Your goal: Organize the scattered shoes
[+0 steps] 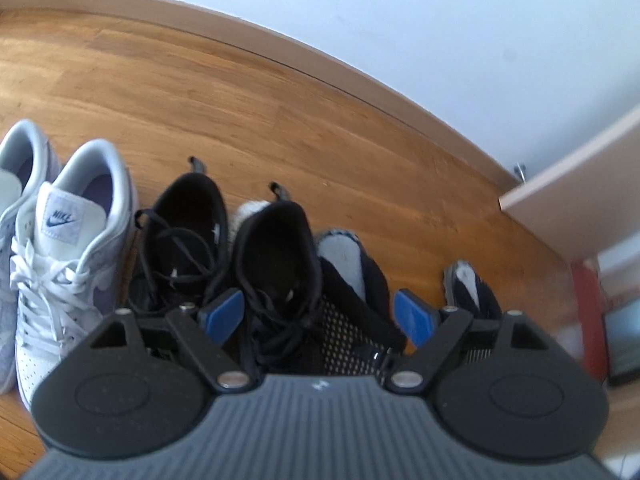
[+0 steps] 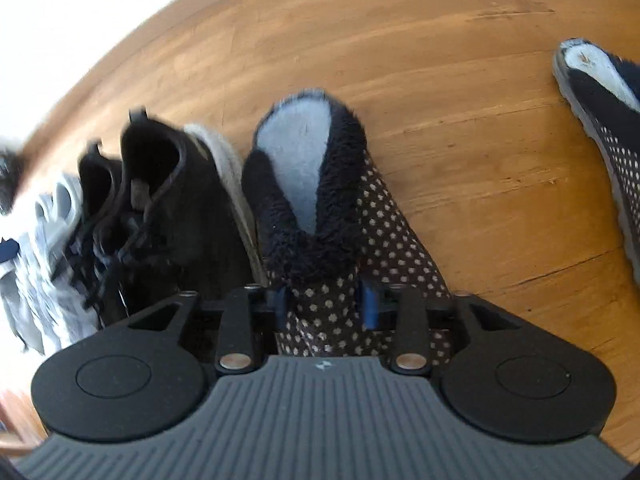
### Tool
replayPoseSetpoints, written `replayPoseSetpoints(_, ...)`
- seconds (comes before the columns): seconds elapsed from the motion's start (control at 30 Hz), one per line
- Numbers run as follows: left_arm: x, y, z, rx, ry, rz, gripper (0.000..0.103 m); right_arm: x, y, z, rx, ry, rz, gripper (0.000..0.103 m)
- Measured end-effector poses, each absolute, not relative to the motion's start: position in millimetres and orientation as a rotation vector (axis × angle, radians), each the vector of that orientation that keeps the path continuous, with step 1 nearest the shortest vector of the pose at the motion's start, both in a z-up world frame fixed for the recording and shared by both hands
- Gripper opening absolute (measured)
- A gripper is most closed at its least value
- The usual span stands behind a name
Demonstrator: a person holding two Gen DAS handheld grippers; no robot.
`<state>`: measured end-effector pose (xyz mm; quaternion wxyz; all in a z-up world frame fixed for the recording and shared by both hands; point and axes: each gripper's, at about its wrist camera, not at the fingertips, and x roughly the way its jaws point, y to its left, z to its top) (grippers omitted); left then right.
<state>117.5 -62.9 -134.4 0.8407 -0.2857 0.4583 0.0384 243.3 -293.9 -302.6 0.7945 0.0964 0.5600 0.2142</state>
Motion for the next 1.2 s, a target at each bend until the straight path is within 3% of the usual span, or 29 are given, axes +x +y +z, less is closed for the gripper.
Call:
replayPoseSetpoints(0.03, 121, -70, -134, -0.582, 0.973, 0.061, 0.082, 240, -301, -296, 0.24, 1.175, 0.445, 0.09)
replayPoseSetpoints(0.1, 130, -82, -137, -0.55, 0.974, 0.026, 0.089, 221, -336, -271, 0.295, 1.071, 0.374, 0.102)
replayPoseSetpoints(0.17, 145, -104, -142, -0.502, 0.961, -0.037, 0.097, 208, -362, -261, 0.296, 1.024, 0.312, 0.102)
replayPoseSetpoints(0.37, 223, -238, -158, -0.279, 0.833, -0.453, 0.098, 138, -494, -259, 0.43, 1.05, 0.049, 0.102)
replayPoseSetpoints(0.5, 251, -334, -172, 0.041, 0.726, -0.775, 0.098, 103, -547, -271, 0.54, 1.078, -0.057, 0.102)
replayPoseSetpoints(0.67, 283, -408, -217, 0.249, 0.827, -0.784, 0.095, 87, -566, -272, 0.566, 1.076, -0.063, 0.102)
replayPoseSetpoints(0.7, 291, -415, -227, 0.231, 0.897, -0.751, 0.081, 85, -566, -270, 0.563, 1.068, -0.057, 0.102)
replayPoseSetpoints(0.73, 299, -421, -239, 0.221, 0.962, -0.709, 0.074, 86, -566, -270, 0.563, 1.067, -0.05, 0.102)
replayPoseSetpoints(0.8, 305, -427, -252, 0.256, 1.001, -0.625, 0.025, 87, -563, -270, 0.559, 1.069, -0.037, 0.102)
replayPoseSetpoints(0.97, 303, -393, -249, -0.018, 1.134, -0.4, 0.015, 97, -565, -268, 0.505, 1.061, -0.01, 0.102)
replayPoseSetpoints(1.2, 273, -354, -246, -0.088, 1.215, -0.521, 0.02, 158, -498, -265, -0.058, 0.936, 0.326, 0.102)
